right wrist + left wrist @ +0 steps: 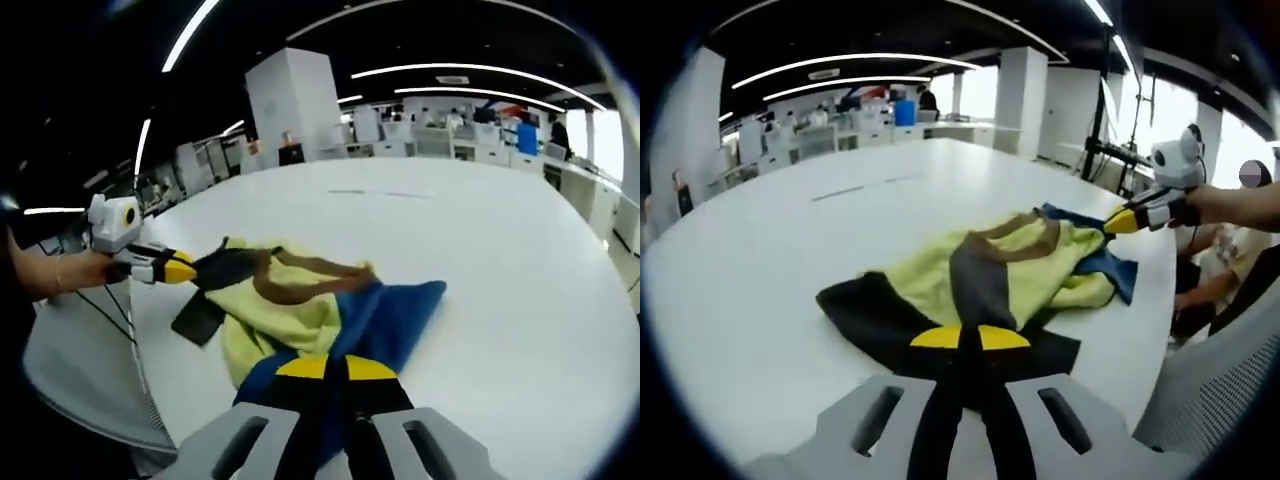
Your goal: Fold the garment on the visible template until the final outline fits inside the template.
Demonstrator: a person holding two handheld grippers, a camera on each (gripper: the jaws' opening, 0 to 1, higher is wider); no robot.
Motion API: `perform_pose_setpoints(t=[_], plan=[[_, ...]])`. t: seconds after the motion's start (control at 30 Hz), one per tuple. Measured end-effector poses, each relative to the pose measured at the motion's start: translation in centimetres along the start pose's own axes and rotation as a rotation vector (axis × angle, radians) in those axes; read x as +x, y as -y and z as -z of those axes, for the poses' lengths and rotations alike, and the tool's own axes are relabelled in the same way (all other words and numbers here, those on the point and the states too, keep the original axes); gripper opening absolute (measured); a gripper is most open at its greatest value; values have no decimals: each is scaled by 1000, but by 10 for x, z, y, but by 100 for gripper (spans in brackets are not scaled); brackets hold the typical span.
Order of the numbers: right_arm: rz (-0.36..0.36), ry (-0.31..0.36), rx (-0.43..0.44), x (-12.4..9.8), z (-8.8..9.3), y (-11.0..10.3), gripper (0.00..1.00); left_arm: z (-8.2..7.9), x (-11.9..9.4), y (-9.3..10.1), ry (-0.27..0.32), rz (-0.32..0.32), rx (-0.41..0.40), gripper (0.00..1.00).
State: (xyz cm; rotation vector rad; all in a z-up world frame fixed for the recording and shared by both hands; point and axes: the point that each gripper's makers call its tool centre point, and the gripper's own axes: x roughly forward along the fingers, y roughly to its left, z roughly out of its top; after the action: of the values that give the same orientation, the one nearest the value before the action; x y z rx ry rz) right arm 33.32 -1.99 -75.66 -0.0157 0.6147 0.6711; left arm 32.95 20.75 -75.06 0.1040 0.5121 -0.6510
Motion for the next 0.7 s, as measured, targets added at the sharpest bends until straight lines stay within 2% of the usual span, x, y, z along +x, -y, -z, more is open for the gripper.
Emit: perform_pose_setpoints(t=[0.4, 0.7], plan=[[0, 71, -57, -13, -45, -8, 0, -46, -23, -4, 81, -25, 75, 1], [21, 130, -148, -22, -87, -5, 0, -91, -39, -23, 192, -82, 77, 1]])
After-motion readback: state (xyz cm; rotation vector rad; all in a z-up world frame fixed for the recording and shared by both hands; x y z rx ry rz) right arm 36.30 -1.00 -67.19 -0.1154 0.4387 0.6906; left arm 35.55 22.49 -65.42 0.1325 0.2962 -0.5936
